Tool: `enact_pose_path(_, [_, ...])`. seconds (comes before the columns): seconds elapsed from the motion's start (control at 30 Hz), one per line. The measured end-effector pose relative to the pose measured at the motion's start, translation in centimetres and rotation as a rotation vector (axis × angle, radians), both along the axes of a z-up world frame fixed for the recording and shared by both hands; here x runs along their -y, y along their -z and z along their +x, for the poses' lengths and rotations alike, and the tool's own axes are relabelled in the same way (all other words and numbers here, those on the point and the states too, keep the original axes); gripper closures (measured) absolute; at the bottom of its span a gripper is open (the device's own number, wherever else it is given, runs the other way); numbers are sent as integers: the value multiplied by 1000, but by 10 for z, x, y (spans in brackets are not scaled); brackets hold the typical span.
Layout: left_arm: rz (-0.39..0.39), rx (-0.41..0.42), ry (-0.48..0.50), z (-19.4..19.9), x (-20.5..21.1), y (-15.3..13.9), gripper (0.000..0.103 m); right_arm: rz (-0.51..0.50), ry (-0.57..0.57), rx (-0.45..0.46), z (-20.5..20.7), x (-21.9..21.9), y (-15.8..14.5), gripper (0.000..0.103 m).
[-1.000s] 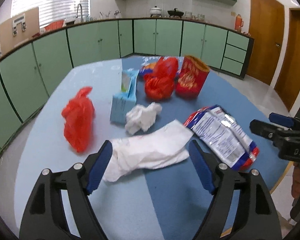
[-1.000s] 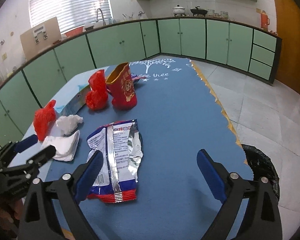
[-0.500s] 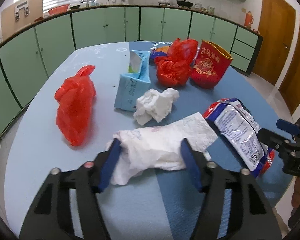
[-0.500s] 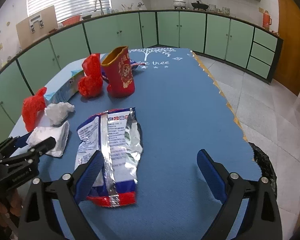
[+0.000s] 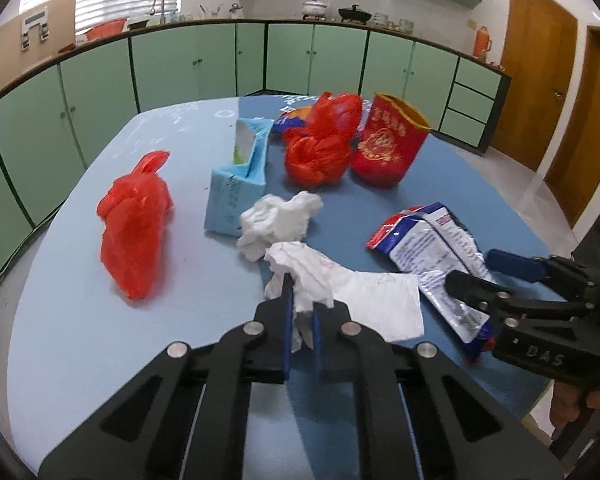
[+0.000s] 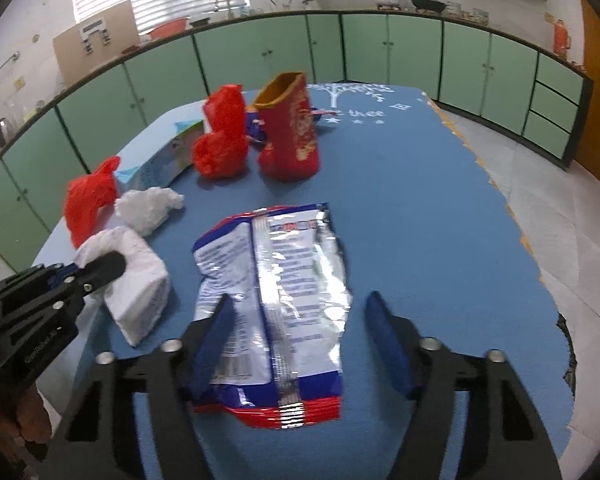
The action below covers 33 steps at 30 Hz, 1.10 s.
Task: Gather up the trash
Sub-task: 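Grasp the white tissue with the left tool while the right tool grasps the snack wrapper, then carry the tissue and snack wrapper to the black bin and release both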
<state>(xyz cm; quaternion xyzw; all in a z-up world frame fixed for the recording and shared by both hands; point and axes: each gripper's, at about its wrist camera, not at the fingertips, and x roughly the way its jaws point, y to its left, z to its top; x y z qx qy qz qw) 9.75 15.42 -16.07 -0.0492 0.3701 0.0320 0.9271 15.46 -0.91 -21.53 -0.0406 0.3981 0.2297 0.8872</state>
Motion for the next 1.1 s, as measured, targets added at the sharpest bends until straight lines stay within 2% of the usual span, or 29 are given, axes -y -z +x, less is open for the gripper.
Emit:
enact_pose_path(0.03, [1, 4, 2, 0, 2, -1, 96, 3, -10, -1, -1, -2, 0, 54])
enact_pose_path(0.07, [-1, 8, 5, 0, 3, -3, 97, 4, -15, 3, -2, -2, -1, 65])
enact_pose_path(0.1, [-4, 12, 6, -1, 4, -4, 97, 10, -32, 8, -3, -3, -2, 72])
enact_pose_path(0.27, [-4, 29, 16, -2, 6, -11, 97, 30, -76, 9, -7, -5, -7, 83])
enact_pose_path(0.43, [-3, 54, 24, -5, 9, -21, 97, 46, -52, 42, -9, 5, -21, 91])
enact_pose_path(0.5, [-2, 67, 34, -5, 13, -26, 97, 58, -38, 56, -9, 12, -29, 97])
enact_pose_path(0.9, [-4, 146, 111, -1, 45, -53, 97, 112, 21, 144, -16, 55, -74, 98])
enact_pose_path(1.1, [-10, 189, 190, 8, 77, -66, 97, 117, 70, 187, -20, 79, -91, 98])
